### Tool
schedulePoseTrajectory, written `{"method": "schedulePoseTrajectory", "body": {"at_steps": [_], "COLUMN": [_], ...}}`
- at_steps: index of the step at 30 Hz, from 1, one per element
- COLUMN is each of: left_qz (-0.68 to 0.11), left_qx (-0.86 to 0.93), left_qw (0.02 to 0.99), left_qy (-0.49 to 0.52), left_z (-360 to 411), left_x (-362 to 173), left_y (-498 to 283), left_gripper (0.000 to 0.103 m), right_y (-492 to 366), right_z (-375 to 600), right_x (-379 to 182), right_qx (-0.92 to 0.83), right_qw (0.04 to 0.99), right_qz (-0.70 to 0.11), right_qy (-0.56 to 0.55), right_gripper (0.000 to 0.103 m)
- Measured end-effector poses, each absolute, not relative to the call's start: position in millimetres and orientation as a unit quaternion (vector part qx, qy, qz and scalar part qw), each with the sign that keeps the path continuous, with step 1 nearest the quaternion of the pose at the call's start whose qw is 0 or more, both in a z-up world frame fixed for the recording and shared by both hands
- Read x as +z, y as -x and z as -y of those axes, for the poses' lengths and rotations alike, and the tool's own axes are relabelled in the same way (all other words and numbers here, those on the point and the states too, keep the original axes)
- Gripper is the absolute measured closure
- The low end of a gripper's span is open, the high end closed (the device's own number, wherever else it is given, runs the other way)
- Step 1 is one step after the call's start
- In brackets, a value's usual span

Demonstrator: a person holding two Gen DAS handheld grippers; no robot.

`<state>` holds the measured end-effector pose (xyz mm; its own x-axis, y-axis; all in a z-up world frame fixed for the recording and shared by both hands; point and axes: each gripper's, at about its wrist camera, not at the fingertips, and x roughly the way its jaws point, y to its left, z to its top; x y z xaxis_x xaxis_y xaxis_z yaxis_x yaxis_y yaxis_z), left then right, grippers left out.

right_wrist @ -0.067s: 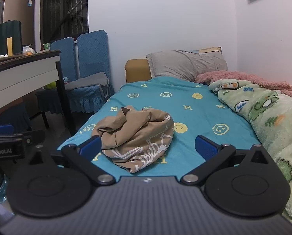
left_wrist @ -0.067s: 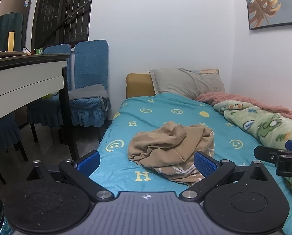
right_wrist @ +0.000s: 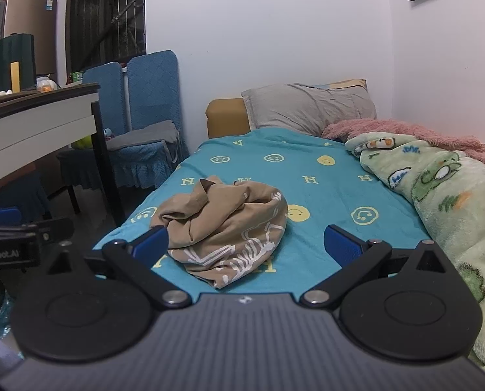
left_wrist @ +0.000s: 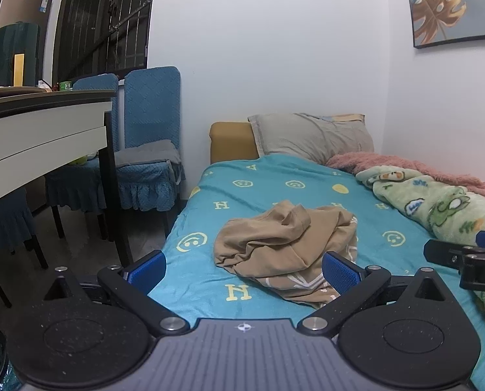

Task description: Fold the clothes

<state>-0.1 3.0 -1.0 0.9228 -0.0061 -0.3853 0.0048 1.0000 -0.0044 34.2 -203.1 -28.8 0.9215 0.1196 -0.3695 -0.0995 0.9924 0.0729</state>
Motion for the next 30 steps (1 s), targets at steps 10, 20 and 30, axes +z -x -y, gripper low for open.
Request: {"method": "schedulePoseTrajectory", "body": {"at_steps": [10, 20, 30], "left_qz": [-0.197, -0.211, -0.221], "left_qx": [-0.007, -0.016, -0.008], "left_qw": [0.98, 0.977, 0.975], "left_qy": [0.007, 0.022, 0.018], "left_z": [-19.6, -25.5, -20.8], "left_x": [-4.7, -11.6, -12.9], "left_y": [4.5, 9.2, 0.6], "left_gripper": [0.0, 0.0, 0.0], "right_y": [-36.1, -37.6, -39.0], "right_z": [210.6, 211.5, 216.2], "right_x": [-30.7, -29.7, -30.0], "right_qx": [0.05, 0.051, 0.052], "right_qw": [0.979, 0.977, 0.976], "right_qz": [-0.195, -0.2, -0.202], "right_qy": [-0.033, -0.048, -0.062], "right_gripper": [0.0, 0.0, 0.0]}}
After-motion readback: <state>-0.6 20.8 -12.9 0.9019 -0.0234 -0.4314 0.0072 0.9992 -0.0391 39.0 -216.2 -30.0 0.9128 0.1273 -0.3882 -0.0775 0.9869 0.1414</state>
